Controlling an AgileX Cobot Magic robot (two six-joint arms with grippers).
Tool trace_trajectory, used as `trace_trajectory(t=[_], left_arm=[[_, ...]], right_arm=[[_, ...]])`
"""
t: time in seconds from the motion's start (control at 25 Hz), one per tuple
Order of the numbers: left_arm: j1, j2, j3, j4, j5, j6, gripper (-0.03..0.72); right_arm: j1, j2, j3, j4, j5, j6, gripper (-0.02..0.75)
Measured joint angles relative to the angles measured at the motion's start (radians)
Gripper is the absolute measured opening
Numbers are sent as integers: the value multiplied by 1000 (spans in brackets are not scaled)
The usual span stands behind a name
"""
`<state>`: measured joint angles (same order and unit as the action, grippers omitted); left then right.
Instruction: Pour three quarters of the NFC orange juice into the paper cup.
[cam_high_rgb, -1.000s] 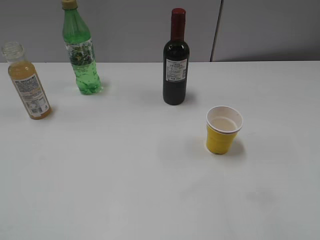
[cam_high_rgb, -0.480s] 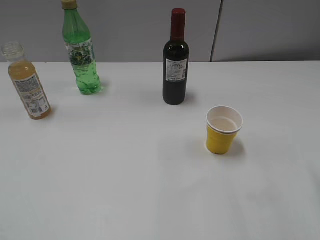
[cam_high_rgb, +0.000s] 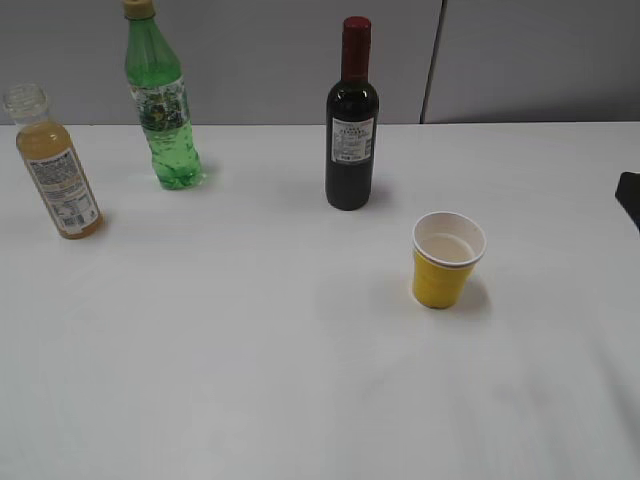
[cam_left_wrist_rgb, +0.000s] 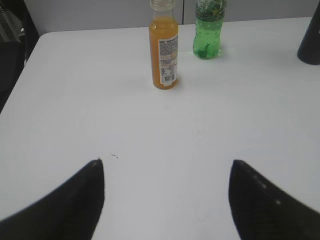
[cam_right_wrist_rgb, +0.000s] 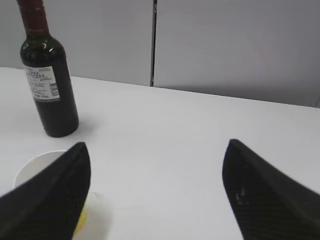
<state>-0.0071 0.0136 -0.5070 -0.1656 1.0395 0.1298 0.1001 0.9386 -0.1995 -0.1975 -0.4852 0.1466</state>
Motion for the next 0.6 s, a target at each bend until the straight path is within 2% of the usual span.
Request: trace_trajectory(t=[0.36,0.52,0.6], left_arm=[[0,0,0,0,0,0,589],[0,0,0,0,0,0,589],[0,0,0,0,0,0,589]], right_arm=[[0,130,0,-125,-73,31,605],[0,186,1,-194,-140,72,601],[0,214,22,-253,-221,88,601]])
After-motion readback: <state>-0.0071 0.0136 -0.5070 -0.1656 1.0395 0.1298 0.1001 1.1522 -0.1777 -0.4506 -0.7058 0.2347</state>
